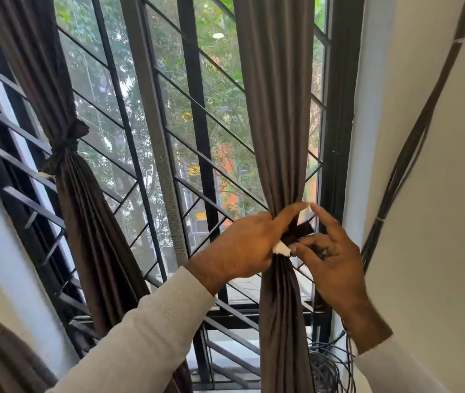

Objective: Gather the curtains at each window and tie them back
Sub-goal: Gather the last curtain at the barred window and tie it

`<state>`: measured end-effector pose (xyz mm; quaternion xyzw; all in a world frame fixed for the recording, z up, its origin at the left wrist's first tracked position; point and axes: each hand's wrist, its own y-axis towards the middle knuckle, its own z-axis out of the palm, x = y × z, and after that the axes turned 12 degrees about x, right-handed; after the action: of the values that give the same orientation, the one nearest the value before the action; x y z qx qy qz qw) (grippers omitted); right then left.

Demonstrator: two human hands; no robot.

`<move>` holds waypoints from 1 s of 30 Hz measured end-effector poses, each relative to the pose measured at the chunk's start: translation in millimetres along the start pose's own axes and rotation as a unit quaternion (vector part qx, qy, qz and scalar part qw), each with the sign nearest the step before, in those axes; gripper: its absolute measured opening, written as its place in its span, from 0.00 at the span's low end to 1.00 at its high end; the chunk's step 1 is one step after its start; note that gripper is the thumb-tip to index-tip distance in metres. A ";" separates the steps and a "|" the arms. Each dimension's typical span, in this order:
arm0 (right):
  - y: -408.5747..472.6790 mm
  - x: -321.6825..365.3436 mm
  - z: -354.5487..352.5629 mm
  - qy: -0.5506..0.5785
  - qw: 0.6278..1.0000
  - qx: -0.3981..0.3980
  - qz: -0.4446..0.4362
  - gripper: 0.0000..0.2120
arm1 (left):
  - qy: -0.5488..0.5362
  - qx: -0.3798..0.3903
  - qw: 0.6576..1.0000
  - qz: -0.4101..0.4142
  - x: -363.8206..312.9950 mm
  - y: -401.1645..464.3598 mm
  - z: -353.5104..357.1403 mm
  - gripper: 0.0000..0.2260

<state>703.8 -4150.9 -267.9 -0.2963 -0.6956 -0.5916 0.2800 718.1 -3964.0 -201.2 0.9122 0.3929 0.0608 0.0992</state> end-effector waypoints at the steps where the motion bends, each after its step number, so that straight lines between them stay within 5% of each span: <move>1: 3.6 2.4 -0.4 -0.007 1.000 0.005 0.005 0.32 | 0.001 0.002 1.000 0.007 2.3 1.5 0.2 0.47; 9: 14.2 8.9 0.2 0.002 0.999 -0.018 0.047 0.03 | -0.155 -0.087 0.981 0.072 5.9 -7.9 5.9 0.41; 14: 24.9 0.2 -6.4 0.003 0.995 -0.034 0.098 0.05 | -0.175 -0.263 0.948 0.035 1.2 -10.0 33.7 0.25; 30: 32.0 15.0 -26.7 -0.038 0.992 0.088 0.076 0.03 | 0.090 -0.261 0.959 0.062 6.7 0.5 41.5 0.17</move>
<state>718.6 -4172.0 -231.9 -0.3451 -0.7303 -0.4935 0.3225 730.8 -3965.0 -241.3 0.8678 0.3131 0.2491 0.2946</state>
